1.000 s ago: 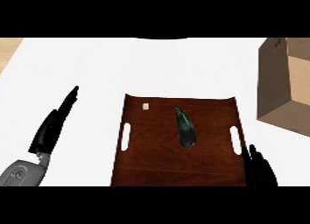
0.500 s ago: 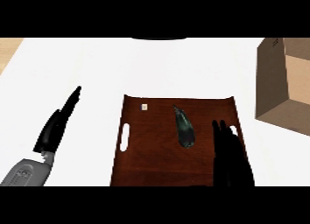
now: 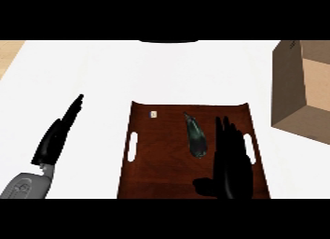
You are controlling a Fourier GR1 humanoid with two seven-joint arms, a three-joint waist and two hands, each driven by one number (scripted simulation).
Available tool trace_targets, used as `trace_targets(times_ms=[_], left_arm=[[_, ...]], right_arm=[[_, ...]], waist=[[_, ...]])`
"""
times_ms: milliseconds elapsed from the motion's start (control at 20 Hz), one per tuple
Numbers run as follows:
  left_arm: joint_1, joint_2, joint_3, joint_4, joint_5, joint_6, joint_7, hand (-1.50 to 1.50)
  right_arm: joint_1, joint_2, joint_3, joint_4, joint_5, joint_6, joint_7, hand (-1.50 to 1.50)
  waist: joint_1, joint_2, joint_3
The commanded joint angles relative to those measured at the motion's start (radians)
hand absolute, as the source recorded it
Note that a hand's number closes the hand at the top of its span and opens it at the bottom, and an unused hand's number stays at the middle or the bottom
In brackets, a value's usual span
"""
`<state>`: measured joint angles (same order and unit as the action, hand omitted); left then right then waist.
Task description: Pick the eggplant from the tray and place it in the cardboard box
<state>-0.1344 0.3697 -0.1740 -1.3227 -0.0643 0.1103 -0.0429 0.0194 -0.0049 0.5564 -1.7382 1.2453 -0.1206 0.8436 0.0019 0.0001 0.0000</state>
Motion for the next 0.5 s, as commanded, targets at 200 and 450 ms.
trace_targets(times_ms=[200, 450], left_arm=[[0.012, -0.045, 0.059, -0.039, -0.056, -0.027, 0.028, 0.00], [0.017, -0.091, 0.062, 0.048, -0.109, -0.007, -0.064, 0.00]], right_arm=[[-0.076, 0.005, -0.017, 0.106, -0.050, 0.015, -0.003, -1.50], [-0.155, 0.001, -0.084, 0.219, -0.087, -0.003, -0.040, -1.50]], waist=[[0.000, 0.000, 0.000], [0.000, 0.000, 0.000]])
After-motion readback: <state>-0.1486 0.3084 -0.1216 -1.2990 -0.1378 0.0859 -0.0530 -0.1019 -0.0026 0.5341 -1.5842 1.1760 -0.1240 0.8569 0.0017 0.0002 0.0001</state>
